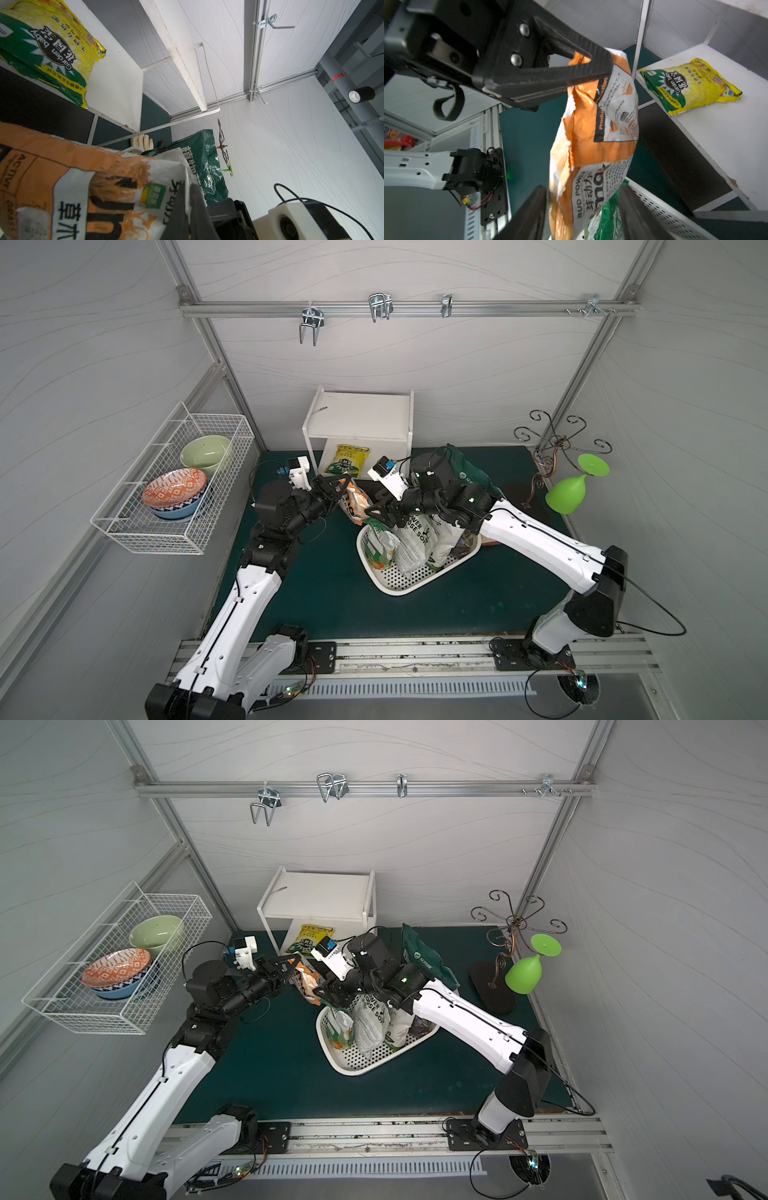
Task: Take down the fertilizer bag from the shelf
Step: Pick up the fertilizer bag from the shelf.
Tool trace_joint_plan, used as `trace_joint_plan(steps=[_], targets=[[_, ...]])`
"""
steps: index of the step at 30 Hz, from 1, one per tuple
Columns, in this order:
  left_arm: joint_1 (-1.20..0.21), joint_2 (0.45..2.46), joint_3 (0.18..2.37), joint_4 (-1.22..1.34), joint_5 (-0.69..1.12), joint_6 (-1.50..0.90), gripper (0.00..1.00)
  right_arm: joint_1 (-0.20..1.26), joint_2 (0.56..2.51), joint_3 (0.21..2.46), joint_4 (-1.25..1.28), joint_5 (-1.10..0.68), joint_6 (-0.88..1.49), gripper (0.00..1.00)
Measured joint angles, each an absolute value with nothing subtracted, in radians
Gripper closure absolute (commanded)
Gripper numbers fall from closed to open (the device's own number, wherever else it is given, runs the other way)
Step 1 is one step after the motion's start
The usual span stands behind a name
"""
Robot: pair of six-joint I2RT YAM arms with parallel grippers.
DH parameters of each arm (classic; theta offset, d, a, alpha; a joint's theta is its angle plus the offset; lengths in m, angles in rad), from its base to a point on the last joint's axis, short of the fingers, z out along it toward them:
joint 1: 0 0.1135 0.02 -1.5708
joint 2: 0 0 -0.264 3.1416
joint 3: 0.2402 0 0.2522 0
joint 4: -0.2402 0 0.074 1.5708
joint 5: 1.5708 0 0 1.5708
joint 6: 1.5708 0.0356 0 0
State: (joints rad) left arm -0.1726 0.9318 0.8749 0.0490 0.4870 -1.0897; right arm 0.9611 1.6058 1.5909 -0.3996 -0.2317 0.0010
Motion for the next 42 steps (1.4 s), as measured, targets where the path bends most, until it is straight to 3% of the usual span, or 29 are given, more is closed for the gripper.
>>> trace_joint_plan(steps=[1, 6, 9, 10, 21, 28, 36, 37, 39, 40, 41, 42], targets=[[-0.173, 0.932, 0.875, 0.049, 0.486, -1.090, 1.00, 0.961, 1.612, 1.592, -0.399, -0.236, 0.004, 0.64], [-0.173, 0.932, 0.882, 0.048, 0.482, -1.089, 1.00, 0.962, 1.634, 1.607, -0.397, -0.260, 0.010, 0.70], [-0.173, 0.932, 0.889, 0.049, 0.479, -1.089, 1.00, 0.962, 1.643, 1.620, -0.397, -0.267, 0.015, 0.96], [-0.173, 0.932, 0.890, 0.049, 0.477, -1.089, 1.00, 0.962, 1.645, 1.623, -0.397, -0.266, 0.016, 1.00], [-0.172, 0.968, 1.049, 0.004, 0.492, -0.988, 1.00, 0.960, 1.661, 1.771, -0.442, -0.271, -0.025, 1.00], [-0.173, 1.055, 1.205, -0.010, 0.677, -0.908, 1.00, 0.942, 1.565, 1.785, -0.478, -0.272, -0.064, 1.00], [-0.248, 1.081, 1.180, 0.030, 0.865, -0.990, 1.00, 0.936, 1.349, 1.633, -0.525, -0.271, -0.088, 1.00], [-0.269, 1.082, 1.168, 0.051, 0.874, -1.007, 0.92, 0.936, 1.323, 1.614, -0.537, -0.270, -0.088, 1.00], [-0.314, 1.082, 1.137, 0.100, 0.867, -1.039, 0.52, 0.936, 1.286, 1.594, -0.579, -0.266, -0.091, 1.00], [-0.334, 1.082, 1.122, 0.130, 0.854, -1.056, 0.12, 0.935, 1.268, 1.587, -0.612, -0.261, -0.093, 1.00], [-0.353, 1.083, 1.112, 0.148, 0.843, -1.075, 0.01, 0.933, 1.250, 1.579, -0.649, -0.252, -0.094, 1.00], [-0.368, 1.085, 1.105, 0.162, 0.831, -1.092, 0.01, 0.933, 1.239, 1.572, -0.676, -0.245, -0.094, 1.00]])
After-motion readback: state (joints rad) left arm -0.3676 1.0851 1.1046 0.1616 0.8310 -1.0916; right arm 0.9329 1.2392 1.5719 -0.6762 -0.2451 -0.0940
